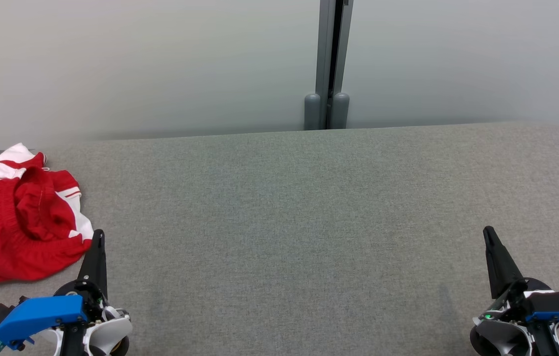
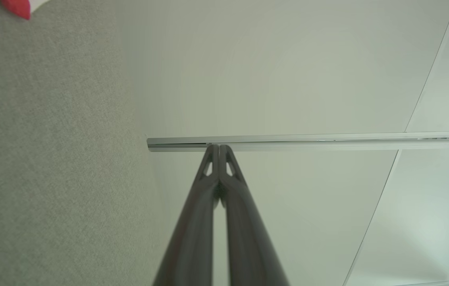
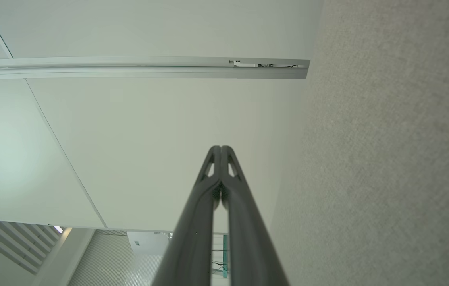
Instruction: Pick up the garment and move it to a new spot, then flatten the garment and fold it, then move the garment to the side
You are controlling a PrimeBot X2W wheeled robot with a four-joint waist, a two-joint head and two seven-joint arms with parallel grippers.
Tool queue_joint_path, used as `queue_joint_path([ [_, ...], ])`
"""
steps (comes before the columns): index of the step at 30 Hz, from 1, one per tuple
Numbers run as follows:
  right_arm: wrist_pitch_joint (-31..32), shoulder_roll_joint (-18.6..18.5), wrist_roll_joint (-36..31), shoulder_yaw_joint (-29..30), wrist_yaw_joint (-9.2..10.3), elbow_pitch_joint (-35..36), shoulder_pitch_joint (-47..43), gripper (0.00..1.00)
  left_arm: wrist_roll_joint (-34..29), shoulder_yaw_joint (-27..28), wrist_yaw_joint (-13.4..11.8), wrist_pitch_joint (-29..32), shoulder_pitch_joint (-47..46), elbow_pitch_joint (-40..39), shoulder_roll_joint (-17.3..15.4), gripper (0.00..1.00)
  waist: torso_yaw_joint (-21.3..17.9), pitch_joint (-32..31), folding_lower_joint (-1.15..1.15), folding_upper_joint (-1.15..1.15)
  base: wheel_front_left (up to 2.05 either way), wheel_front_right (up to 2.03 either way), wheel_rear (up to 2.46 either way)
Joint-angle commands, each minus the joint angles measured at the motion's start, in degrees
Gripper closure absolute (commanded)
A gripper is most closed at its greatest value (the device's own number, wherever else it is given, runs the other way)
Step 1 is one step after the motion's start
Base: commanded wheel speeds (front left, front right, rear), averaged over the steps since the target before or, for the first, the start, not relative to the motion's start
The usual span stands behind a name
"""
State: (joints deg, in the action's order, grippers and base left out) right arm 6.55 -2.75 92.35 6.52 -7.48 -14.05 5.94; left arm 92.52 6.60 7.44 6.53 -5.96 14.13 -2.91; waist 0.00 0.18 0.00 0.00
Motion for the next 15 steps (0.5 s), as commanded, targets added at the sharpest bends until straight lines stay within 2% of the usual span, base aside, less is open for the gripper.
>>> queue_joint_path([
  [1, 0.11, -0.26, 0.13, 0.08, -0.03, 0.17, 0.52, 1.00, -0.24, 0.01, 0.27, 0.14, -0.64, -0.26, 0.10, 1.00, 0.00, 0.00, 0.00, 0.00, 0.00, 0.00, 0.00],
  [15, 0.11, -0.26, 0.13, 0.08, -0.03, 0.17, 0.52, 1.00, -0.24, 0.01, 0.27, 0.14, -0.64, -0.25, 0.10, 1.00, 0.00, 0.00, 0.00, 0.00, 0.00, 0.00, 0.00],
])
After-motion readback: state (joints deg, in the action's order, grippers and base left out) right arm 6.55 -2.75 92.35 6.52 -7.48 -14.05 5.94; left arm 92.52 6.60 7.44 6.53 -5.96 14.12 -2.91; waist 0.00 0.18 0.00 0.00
